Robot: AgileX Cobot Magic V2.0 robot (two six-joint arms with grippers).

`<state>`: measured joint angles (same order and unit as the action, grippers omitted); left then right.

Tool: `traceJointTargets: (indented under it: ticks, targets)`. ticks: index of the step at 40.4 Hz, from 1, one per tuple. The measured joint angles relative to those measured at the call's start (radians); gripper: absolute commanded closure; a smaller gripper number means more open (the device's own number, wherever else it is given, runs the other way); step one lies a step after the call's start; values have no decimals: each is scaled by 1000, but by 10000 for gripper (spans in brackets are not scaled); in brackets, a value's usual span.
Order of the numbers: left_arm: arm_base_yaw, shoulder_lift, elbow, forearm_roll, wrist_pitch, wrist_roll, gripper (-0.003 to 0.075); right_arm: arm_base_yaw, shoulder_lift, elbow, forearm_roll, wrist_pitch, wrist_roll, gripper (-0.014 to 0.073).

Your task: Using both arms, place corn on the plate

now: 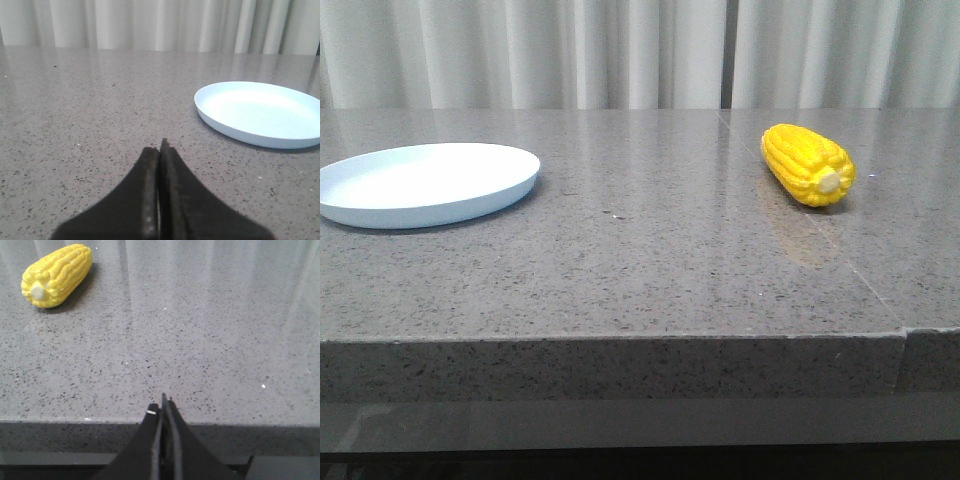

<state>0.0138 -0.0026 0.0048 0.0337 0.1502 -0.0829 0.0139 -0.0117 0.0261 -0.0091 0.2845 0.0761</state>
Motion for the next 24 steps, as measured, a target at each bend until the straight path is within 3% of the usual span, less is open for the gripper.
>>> traceJointTargets:
  ticks: [6,15,24]
  targets:
    - [0,0,0,22,-15,0,741,0,0,0,0,-56,0,676]
    - [0,0,-14,25,-156,0,741,0,0,-26,28,-105,7,676]
    - [0,12,-209,64,-75,0,741,0,0,-214,105,-49,17,676]
